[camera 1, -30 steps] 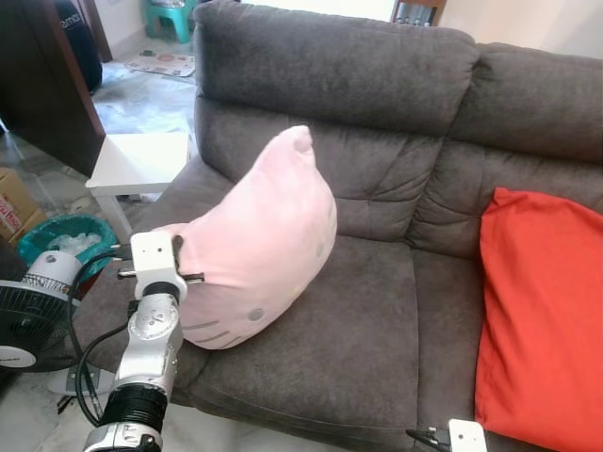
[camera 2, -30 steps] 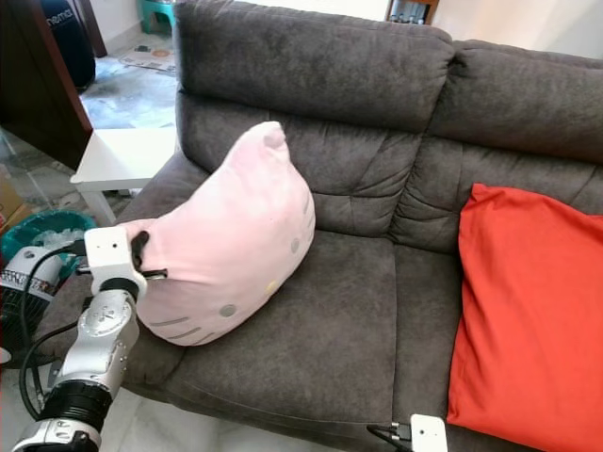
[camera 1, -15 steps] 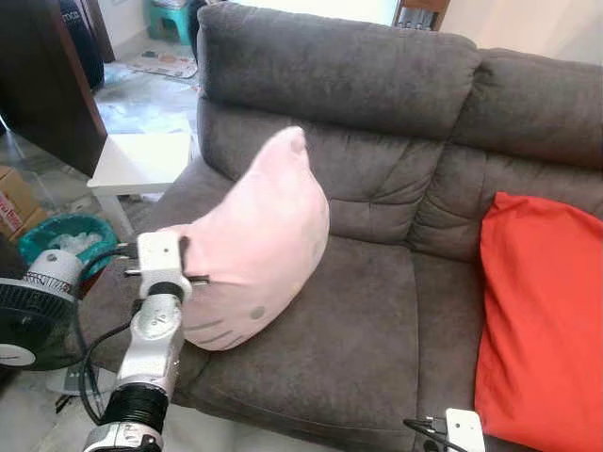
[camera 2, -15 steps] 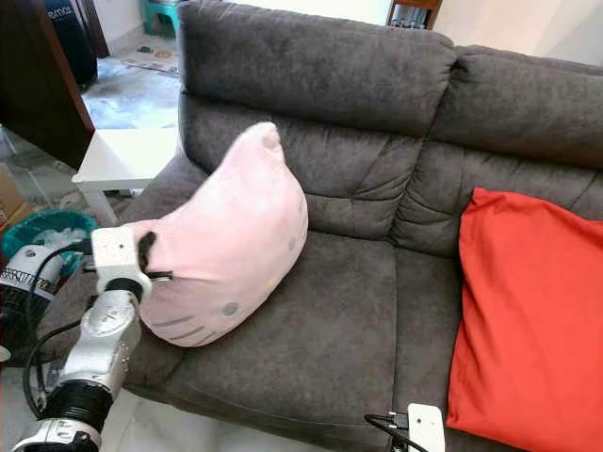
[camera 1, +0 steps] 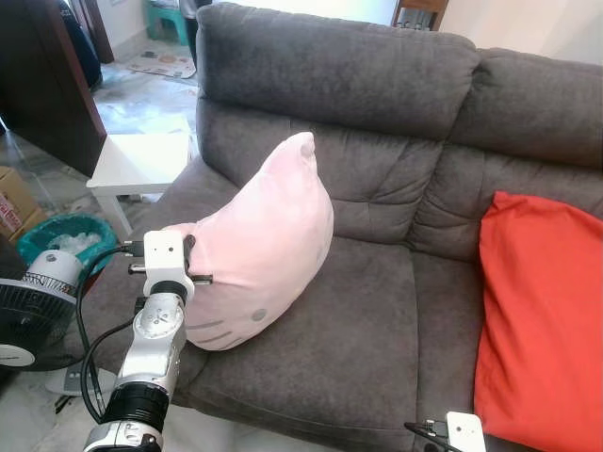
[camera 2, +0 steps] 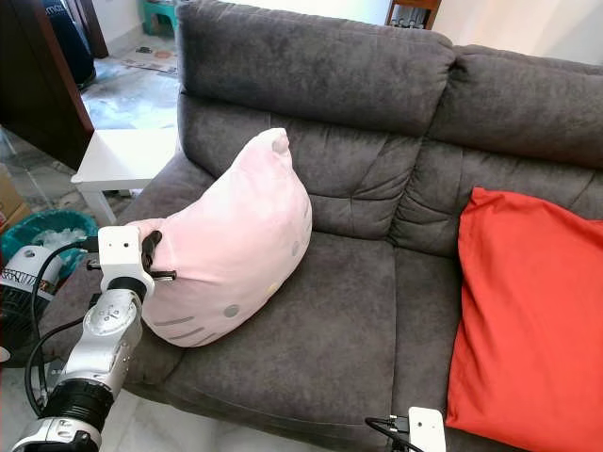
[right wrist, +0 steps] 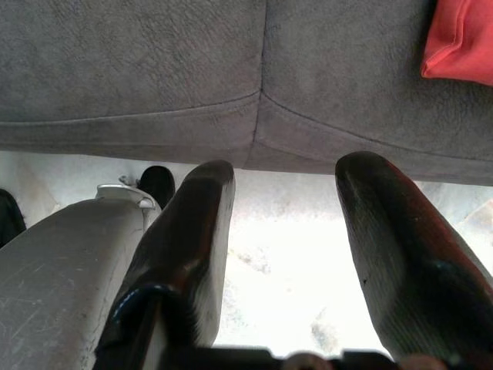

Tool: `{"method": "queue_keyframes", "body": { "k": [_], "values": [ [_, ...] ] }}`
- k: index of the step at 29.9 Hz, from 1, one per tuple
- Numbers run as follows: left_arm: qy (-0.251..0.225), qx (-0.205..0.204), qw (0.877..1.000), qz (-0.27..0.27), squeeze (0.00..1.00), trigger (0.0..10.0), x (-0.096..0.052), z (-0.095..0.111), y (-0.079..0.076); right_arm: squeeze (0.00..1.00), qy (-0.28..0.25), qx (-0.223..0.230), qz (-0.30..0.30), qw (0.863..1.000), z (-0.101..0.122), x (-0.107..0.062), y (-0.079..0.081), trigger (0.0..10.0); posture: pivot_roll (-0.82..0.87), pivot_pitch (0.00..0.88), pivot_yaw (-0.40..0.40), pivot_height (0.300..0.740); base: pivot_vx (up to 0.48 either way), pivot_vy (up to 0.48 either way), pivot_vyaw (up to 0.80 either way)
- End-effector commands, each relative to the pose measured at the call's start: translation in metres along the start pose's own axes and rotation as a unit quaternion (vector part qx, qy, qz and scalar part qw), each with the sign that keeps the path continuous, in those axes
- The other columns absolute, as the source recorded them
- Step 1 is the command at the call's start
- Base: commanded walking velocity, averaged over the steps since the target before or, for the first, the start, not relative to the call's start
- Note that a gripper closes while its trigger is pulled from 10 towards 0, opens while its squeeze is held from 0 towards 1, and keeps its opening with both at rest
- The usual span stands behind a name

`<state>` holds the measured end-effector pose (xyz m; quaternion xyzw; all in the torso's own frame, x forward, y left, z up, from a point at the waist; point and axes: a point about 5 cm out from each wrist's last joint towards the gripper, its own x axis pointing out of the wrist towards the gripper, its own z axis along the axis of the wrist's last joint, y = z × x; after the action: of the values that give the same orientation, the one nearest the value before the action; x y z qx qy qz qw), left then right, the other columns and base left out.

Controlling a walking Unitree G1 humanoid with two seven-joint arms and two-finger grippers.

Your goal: Move the pillow to the sofa from floor

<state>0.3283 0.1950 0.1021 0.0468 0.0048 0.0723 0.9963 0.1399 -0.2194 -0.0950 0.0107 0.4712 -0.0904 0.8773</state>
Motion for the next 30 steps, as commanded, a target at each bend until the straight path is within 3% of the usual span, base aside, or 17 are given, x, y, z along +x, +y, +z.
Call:
{"method": "queue_keyframes", "body": {
  "k": [1,11,16,17,18,19,20,30],
  "values": [
    [-0.044,0.013,0.999,0.021,0.00,10.0,0.0037,0.0153,0.0102,0.00,0.000,0.006,-0.003,1.000,-0.0039,-0.0014,-0.0024,10.0,0.19,0.041,-0.103,0.740,0.000,0.000,0.00],
    [-0.044,0.012,0.998,0.036,0.00,10.0,0.0054,0.0161,0.0149,0.00,0.004,0.006,-0.007,1.000,-0.0078,-0.0026,-0.0050,10.0,0.18,0.028,-0.100,0.740,0.000,0.000,0.00],
    [-0.040,0.019,0.999,0.013,0.01,10.0,0.0055,0.0148,0.0105,0.00,0.002,0.009,-0.007,1.000,-0.0079,-0.0028,-0.0051,10.0,0.17,0.040,-0.099,0.740,0.000,0.000,0.00],
    [-0.040,0.020,0.999,0.012,0.15,10.0,0.0050,0.0142,0.0099,0.00,0.001,0.009,-0.007,1.000,-0.0079,-0.0028,-0.0050,10.0,0.17,0.040,-0.098,0.740,0.000,0.000,0.00],
    [-0.038,0.020,0.999,0.009,0.68,10.0,0.0041,0.0128,0.0084,0.00,0.001,0.010,-0.007,1.000,-0.0080,-0.0028,-0.0050,10.0,0.17,0.044,-0.097,0.740,0.000,0.000,0.00],
    [-0.038,0.020,0.999,0.009,0.68,10.0,0.0041,0.0128,0.0084,0.00,0.001,0.010,-0.007,1.000,-0.0080,-0.0028,-0.0050,10.0,0.17,0.044,-0.097,0.740,0.000,0.000,0.00],
    [-0.038,0.021,0.999,0.005,1.00,10.0,0.0036,0.0125,0.0070,0.00,0.001,0.011,-0.008,1.000,-0.0080,-0.0028,-0.0050,10.0,0.17,0.048,-0.097,0.740,0.000,0.000,0.00],
    [-0.044,0.028,0.999,0.013,1.00,10.0,0.0033,0.0138,0.0091,0.00,0.002,0.009,-0.008,1.000,-0.0080,-0.0028,-0.0054,10.0,0.17,0.049,-0.098,0.740,0.000,0.000,0.00]
  ]
}}
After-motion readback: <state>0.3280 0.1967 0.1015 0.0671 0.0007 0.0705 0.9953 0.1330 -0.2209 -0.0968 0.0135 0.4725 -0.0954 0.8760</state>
